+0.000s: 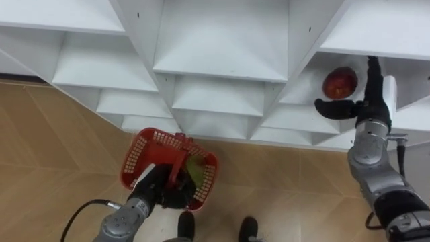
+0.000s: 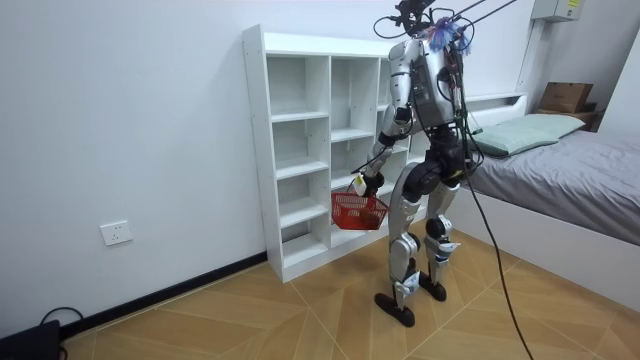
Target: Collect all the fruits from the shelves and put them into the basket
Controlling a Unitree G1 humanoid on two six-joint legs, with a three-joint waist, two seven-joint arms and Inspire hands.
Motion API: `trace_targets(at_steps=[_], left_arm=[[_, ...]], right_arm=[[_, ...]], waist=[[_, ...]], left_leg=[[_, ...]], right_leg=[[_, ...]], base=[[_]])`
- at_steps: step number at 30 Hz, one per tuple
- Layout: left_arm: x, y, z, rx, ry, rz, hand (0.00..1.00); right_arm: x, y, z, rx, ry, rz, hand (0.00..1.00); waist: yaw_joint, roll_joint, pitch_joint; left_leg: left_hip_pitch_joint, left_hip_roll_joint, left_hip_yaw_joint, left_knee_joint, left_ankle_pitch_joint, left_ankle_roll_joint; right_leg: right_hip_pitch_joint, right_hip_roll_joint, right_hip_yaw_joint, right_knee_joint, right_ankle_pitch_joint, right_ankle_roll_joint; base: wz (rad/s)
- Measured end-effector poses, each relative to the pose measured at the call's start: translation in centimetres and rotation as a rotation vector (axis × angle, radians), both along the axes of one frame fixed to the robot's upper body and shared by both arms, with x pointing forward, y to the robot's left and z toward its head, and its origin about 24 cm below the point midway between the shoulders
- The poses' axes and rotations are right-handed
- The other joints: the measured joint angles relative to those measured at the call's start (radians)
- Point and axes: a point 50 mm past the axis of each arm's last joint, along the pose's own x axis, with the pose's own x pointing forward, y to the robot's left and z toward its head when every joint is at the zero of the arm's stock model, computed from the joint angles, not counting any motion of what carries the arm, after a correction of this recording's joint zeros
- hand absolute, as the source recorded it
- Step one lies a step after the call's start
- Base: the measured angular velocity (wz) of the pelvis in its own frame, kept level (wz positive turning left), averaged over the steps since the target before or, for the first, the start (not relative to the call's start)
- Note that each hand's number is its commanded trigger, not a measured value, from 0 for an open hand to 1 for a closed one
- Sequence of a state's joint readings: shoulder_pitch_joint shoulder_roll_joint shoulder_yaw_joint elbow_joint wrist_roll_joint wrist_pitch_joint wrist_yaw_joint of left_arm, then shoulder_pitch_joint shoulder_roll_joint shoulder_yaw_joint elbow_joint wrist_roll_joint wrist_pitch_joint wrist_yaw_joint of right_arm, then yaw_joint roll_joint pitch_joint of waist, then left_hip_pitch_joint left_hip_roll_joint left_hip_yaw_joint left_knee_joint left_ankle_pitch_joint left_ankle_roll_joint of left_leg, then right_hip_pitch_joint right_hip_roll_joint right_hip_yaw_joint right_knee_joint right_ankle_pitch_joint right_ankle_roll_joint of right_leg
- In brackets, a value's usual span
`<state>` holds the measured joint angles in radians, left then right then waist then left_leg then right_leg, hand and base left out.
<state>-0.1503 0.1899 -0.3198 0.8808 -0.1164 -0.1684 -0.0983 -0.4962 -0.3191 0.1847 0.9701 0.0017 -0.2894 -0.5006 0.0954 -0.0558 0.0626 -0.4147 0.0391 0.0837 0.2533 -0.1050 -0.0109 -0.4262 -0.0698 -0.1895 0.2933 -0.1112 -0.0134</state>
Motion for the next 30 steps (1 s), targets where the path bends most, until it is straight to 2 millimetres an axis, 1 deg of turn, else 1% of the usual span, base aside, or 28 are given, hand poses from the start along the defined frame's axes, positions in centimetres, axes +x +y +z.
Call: trace_targets(at_steps=[9,21,30], left_arm=[[0.26,-0.25,0.06,-0.003,0.004,-0.002,1.00],[0.17,-0.33,-0.02,-0.009,0.014,-0.009,1.00],[-0.13,-0.32,-0.37,-0.015,0.050,-0.021,1.00]], right_arm=[[0.10,0.33,-0.18,-0.018,0.026,0.017,0.00],[0.20,0.42,-0.19,-0.029,0.045,0.045,0.00],[0.27,0.53,-0.25,-0.021,0.059,0.071,0.00]], waist=[[0.020,0.000,-0.0002],[0.019,-0.003,-0.0023],[0.018,-0.005,-0.0034]], left_leg=[[-0.001,-0.001,-0.002,0.006,0.001,0.001],[-0.012,-0.010,-0.004,0.021,0.009,0.008],[-0.011,-0.011,-0.004,0.023,0.010,0.009]], right_leg=[[-0.003,-0.004,-0.003,0.014,0.000,0.000],[-0.013,-0.015,-0.002,0.033,0.000,0.000],[-0.013,-0.017,-0.002,0.035,0.000,0.001]], base=[[0.00],[0.02],[0.00]])
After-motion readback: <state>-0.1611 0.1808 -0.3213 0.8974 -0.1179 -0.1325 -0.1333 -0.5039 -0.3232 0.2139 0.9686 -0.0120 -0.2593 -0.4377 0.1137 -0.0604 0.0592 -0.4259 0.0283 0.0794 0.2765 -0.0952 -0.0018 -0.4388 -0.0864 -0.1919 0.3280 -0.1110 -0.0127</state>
